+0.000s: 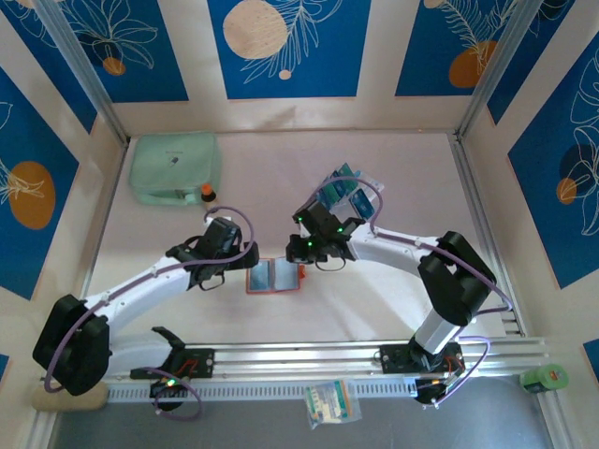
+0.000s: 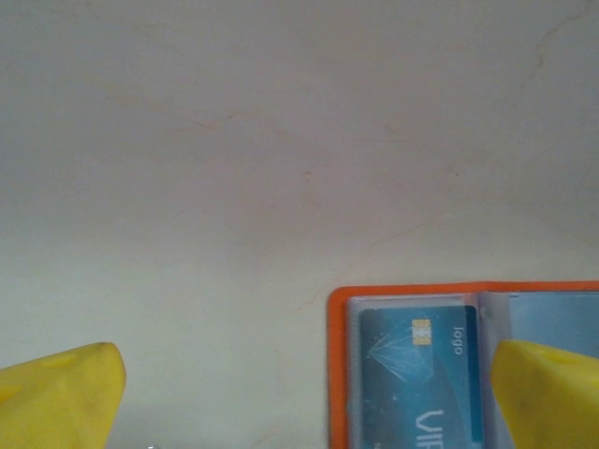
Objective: Put the credit cards into the card holder
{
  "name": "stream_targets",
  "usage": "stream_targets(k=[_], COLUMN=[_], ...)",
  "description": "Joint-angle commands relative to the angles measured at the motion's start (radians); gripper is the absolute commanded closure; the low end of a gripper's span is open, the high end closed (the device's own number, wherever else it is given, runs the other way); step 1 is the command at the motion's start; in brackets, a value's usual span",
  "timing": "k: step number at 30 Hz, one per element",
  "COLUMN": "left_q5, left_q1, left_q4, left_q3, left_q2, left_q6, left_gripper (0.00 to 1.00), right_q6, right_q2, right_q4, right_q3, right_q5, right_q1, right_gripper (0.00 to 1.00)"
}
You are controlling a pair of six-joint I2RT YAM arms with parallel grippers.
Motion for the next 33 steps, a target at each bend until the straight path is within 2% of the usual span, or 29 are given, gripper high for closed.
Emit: stream_targets(k=[1,9,21,33], left_q5=[0.021,0.002,-0.020,-0.037], left_q1=[-0.036,-0.125,-0.209,-0.222], left_q4=[0.030,0.056,0.093,0.112], left_q3=[0.028,0.017,0.039,0.029], left_q2=[0.031,0.073,0.155,0.190], left_q6=[-0.017,-0.051,-0.071,-0.055], left_gripper=[0.00,0.00,0.00,0.00], right_q6=[-0.039,-0.068,-0.083,-0.087], right_q2=[-0.018,0.023,0.122,0.193], right_q4=[-0.031,-0.042,-0.048,-0.018], right_q3=[-0.012,0.015,0.065,0.051], right_q5=[-0.013,-0.025,-0.026,-0.051], right_q1=[-0.018,-0.035,-0.014,-0.032], right_gripper=[0.93,0.93,0.93,0.94])
